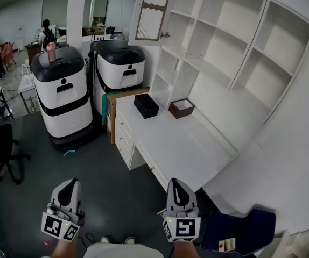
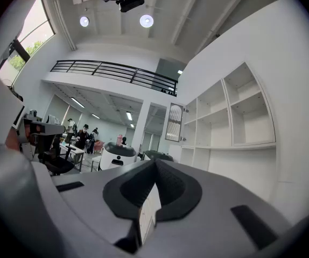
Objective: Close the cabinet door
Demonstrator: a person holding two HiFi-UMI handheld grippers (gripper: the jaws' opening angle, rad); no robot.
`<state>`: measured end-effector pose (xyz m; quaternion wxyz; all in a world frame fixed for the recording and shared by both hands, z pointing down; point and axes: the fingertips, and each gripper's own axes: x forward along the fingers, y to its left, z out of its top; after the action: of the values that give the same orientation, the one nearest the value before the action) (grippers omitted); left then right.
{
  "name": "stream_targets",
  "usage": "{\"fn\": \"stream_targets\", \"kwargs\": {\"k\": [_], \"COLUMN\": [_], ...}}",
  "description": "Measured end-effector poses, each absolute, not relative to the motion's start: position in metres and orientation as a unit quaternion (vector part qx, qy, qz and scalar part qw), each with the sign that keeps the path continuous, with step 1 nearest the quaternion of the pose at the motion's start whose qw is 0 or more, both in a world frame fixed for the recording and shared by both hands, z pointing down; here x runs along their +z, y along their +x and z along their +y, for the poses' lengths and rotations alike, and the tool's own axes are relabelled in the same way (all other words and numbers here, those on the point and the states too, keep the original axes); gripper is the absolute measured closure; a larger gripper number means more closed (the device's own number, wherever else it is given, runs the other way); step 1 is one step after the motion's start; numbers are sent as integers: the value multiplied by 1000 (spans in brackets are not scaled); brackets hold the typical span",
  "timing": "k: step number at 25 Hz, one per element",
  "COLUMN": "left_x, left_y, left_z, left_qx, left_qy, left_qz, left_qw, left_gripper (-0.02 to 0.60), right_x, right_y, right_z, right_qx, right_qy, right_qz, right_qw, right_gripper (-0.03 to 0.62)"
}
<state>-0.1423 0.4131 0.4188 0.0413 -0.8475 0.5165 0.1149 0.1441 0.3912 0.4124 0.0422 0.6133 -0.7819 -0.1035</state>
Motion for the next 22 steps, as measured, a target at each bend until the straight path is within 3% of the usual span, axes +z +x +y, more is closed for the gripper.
{"fn": "stream_targets", "kwargs": {"k": [17,22], "left_x": [432,435], "left_y": [-109,-109], "left_z": [386,375], "left_qx": [114,108], "left_qy": [-830,-828], "left_qz": [544,549], "left_qw": [41,41], "left_gripper": [575,575], "right_x": [410,393], "right_y": [180,174], "right_z": [336,288], "right_qx": [-108,-121], "right_qy": [575,556], "right_qz": [-811,-822], "right_qw": [9,6], "right_gripper": [595,441]}}
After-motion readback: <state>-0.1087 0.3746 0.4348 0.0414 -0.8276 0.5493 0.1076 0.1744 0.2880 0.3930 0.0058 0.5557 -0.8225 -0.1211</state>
